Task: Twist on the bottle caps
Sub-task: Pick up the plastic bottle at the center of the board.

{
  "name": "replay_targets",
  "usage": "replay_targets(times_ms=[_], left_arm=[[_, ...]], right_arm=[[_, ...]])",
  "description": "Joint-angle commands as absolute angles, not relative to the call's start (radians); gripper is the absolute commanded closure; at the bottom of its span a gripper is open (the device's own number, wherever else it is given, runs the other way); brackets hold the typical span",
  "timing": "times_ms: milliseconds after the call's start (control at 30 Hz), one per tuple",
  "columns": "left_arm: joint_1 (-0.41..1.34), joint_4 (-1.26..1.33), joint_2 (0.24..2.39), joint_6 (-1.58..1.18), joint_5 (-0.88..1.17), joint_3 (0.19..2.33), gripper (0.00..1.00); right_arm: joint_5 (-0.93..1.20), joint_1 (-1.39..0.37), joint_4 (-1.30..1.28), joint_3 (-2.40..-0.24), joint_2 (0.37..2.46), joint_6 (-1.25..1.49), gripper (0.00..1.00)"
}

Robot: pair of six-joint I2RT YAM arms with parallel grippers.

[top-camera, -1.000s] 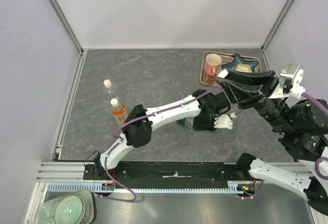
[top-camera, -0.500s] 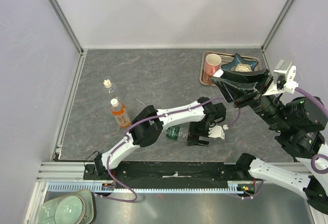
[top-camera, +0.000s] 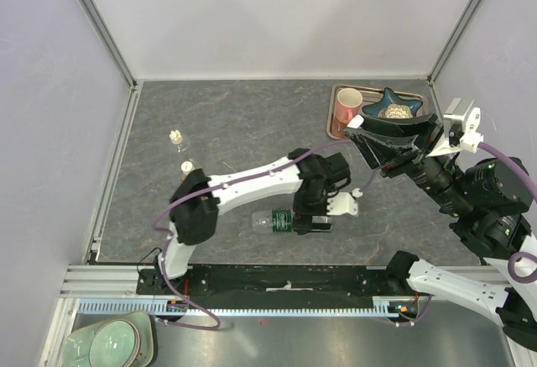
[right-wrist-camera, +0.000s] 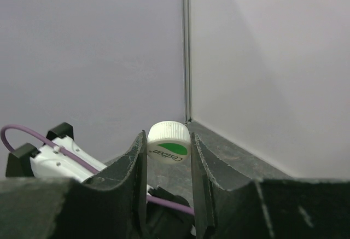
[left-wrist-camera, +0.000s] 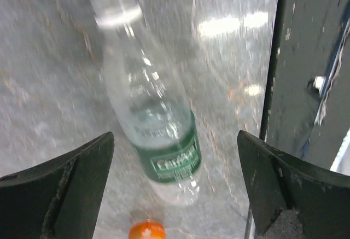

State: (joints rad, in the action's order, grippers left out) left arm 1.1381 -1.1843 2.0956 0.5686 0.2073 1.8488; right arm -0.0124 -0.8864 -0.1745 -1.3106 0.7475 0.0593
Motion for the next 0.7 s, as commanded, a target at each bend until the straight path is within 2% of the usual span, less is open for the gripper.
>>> replay_targets(times_ms=[0,200,367,667], left_arm=[[1.127,-1.086,1.901,0.532,0.150,1.671,0.01],[1.105,-0.859,1.717,0.531,0.034,1.395,0.01],[1.066,-0.870,1.785,0.480,0.063,1.407,0.01],[1.066,-0.830,1.782,0.405,0.106,1.316,0.01]], right_arm=[[-0.014,-0.887,-0.184,-1.328,0.746,0.057,0.77],[-0.005,-0.887,-0.187,-1.327,0.753,0.055,0.76],[-0.005,-0.887,-0.187,-1.331,0.765,0.063,0.76],[-0.012,-0.885,-0.215,-1.347,0.767,0.064,0.76]])
